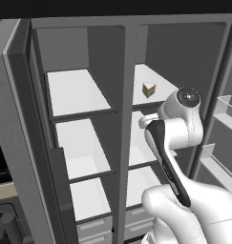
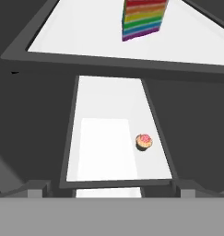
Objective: Take the cake and cupcake from the fridge and place them on the empty tray on the dining counter.
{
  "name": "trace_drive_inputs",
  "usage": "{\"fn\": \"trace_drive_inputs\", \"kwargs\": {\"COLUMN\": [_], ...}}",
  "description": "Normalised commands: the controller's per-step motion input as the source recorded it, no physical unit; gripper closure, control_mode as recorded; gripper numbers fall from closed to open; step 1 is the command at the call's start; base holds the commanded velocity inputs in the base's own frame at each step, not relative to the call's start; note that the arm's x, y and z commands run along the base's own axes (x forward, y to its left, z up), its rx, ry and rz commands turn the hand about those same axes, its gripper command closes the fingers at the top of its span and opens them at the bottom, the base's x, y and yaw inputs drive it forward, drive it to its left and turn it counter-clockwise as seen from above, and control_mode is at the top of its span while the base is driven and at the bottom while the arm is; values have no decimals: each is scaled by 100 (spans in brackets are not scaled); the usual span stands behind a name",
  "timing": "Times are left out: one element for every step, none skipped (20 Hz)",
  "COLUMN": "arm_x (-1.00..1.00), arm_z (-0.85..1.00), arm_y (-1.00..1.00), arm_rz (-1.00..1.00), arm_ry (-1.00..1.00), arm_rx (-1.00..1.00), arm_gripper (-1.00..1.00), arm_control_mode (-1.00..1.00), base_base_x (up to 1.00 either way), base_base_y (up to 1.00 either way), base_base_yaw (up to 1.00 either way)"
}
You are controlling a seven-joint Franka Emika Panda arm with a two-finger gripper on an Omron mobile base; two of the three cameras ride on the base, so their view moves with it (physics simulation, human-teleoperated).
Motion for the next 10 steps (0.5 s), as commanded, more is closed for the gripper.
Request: {"fn": "trace_drive_inputs", "kwargs": {"arm_x": [0,-4,0,0,-5,-17,-20,-24,-24,-24], "arm_z": [8,0,7,10,3,4,6,0,0,0], "arm_y": [-14,-16,-14,0,0,0,0,0,-1,-9], "arm_rz": [0,0,0,0,0,0,0,-4,-6,-6], "arm_ry": [0,-3,-3,-2,-4,-9,-11,-12,-10,-7], "arm_rx": [0,0,0,0,0,0,5,7,13,17], "arm_gripper": [-100,-100,-100,-100,-100,-100,-100,-100,-100,-100], "arm_control_mode": [-100,-100,-100,-100,-100,-100,-100,-100,-100,-100], "base_base_x": [0,0,0,0,0,0,0,0,0,0], "base_base_y": [0,0,0,0,0,0,0,0,0,0], "base_base_yaw": [0,0,0,0,0,0,0,0,0,0]}}
